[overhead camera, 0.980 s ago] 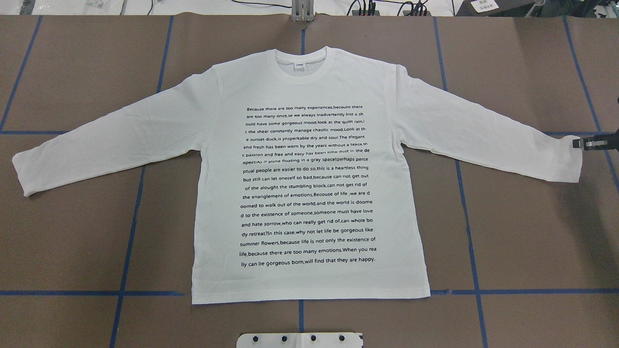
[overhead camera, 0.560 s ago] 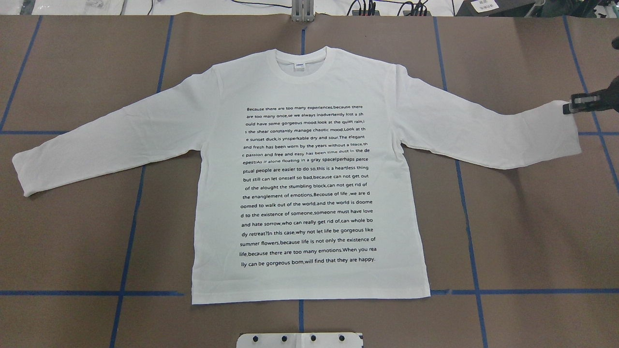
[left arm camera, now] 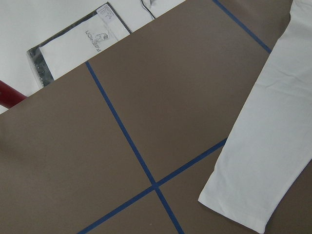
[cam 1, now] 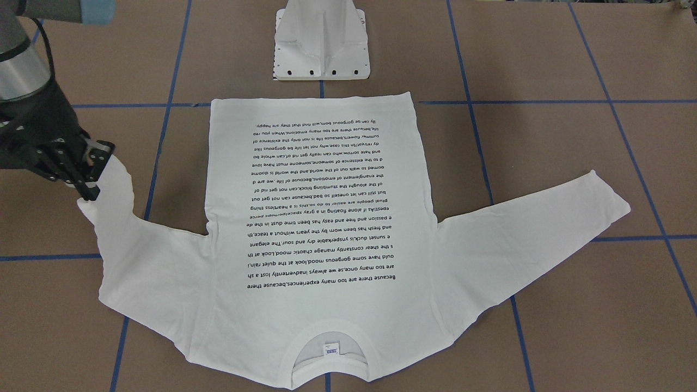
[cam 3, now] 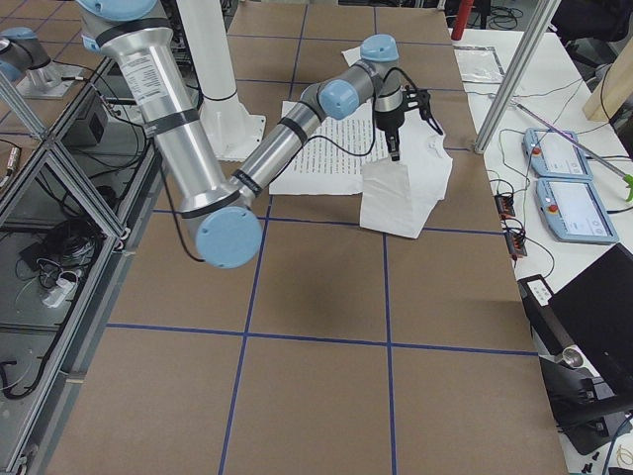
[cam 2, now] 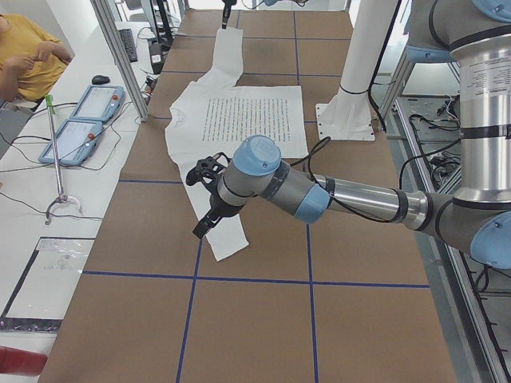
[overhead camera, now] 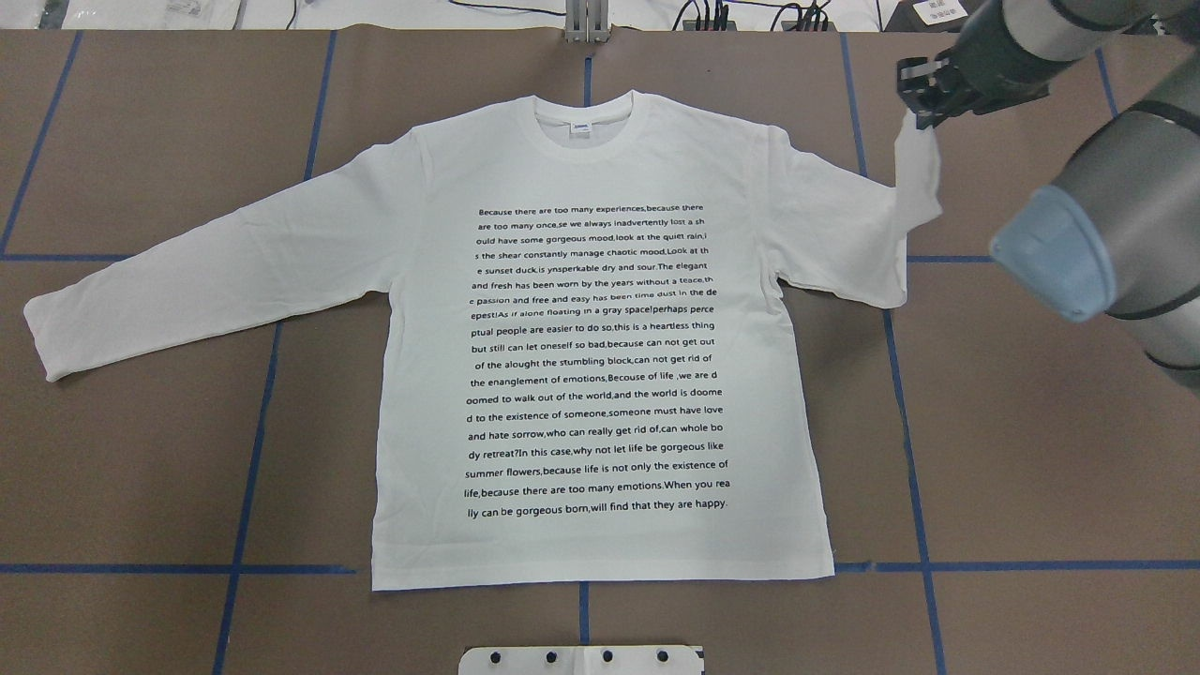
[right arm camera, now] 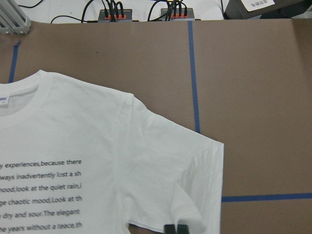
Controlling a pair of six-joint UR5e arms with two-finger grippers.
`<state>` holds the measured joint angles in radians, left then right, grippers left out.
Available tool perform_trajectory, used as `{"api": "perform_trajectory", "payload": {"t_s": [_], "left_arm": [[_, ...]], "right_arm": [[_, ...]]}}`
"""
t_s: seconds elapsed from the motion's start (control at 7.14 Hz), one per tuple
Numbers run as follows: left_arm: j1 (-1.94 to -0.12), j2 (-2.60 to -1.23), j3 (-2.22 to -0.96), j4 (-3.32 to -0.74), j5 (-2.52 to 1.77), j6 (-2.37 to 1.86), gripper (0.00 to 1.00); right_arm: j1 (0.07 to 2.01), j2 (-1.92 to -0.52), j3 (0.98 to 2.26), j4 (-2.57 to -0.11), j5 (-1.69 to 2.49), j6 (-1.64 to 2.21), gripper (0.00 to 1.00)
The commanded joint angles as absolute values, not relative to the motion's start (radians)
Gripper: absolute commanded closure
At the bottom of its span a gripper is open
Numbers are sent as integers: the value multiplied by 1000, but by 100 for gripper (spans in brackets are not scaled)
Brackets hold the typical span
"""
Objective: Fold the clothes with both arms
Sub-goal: 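Fold the sleeve with the right gripper across the shirt body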
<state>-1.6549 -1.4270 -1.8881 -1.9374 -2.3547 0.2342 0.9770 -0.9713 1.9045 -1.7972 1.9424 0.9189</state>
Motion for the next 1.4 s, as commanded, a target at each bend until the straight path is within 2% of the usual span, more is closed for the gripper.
{"api": "perform_trajectory", "payload": {"t_s": [0.0, 0.28, 0.42, 0.98, 1.12, 1.26], "left_arm": [[-1654, -1428, -1879, -1939, -2356, 235, 0], [-1654, -1428, -1875, -1937, -2355, 235, 0], [-1654, -1430, -1867, -1939, -2355, 235, 0], [-1654, -1440, -1839, -1939, -2355, 236, 0], [-1654, -1440, -1839, -1944, -2355, 236, 0], [-1654, -1440, -1823, -1974, -2355, 233, 0]], "right_arm": [[844, -669, 1634, -1804, 1823, 1107, 100], [744, -429, 1251, -1583, 1709, 1274, 100], [712, -337, 1107, -1527, 1674, 1299, 100], [603, -258, 938, -1398, 1517, 1316, 100], [603, -218, 863, -1347, 1516, 1345, 95], [600, -187, 812, -1320, 1505, 1373, 42]]}}
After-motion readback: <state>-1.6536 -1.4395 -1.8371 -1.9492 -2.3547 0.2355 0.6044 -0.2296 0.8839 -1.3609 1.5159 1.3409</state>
